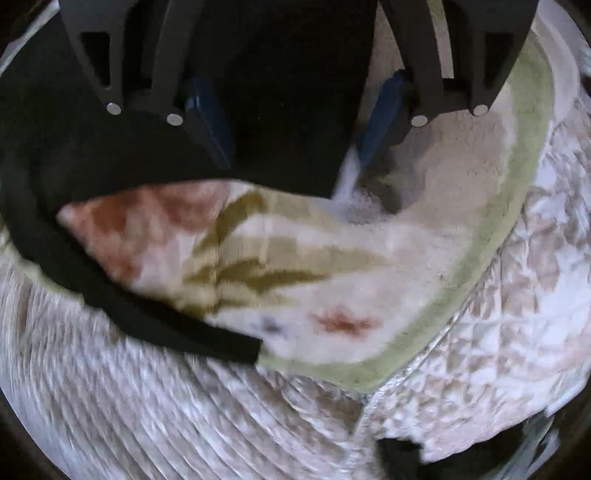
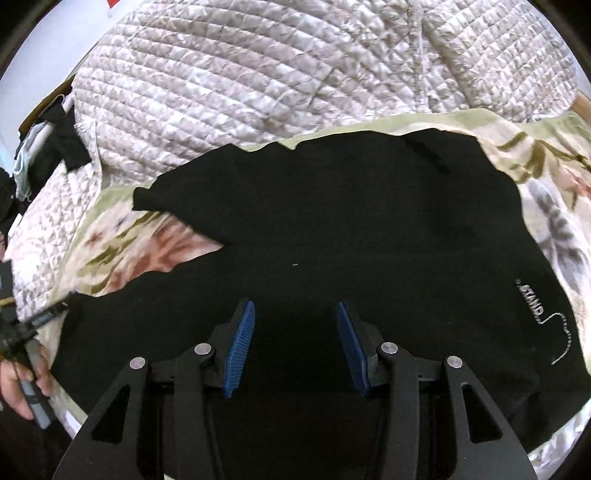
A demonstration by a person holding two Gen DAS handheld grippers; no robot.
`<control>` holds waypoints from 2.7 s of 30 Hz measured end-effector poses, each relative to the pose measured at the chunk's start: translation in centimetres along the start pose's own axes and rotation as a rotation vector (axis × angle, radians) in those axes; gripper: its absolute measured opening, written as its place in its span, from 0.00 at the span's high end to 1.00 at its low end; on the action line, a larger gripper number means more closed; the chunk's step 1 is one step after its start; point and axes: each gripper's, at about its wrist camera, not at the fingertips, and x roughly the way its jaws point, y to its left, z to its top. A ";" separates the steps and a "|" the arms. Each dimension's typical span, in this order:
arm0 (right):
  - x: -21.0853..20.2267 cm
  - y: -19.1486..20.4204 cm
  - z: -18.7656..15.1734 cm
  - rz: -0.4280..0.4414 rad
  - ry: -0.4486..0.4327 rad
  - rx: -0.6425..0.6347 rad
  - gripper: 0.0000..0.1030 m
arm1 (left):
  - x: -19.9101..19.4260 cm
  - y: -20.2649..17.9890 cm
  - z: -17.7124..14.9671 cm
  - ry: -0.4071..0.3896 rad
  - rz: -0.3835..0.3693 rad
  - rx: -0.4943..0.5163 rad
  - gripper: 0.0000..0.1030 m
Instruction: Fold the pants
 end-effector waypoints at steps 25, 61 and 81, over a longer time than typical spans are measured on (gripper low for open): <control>1.5 -0.1 -0.7 -0.131 0.004 -0.038 0.55 | -3.8 -0.9 0.3 -0.114 -0.179 -0.052 0.52; 1.6 0.0 2.3 -0.079 0.011 -0.121 0.38 | -4.0 -11.5 3.8 -0.045 -0.322 0.245 0.31; 0.6 -0.5 9.0 -0.035 -0.075 -0.254 0.38 | -2.9 -18.6 12.8 -0.214 -0.457 0.303 0.31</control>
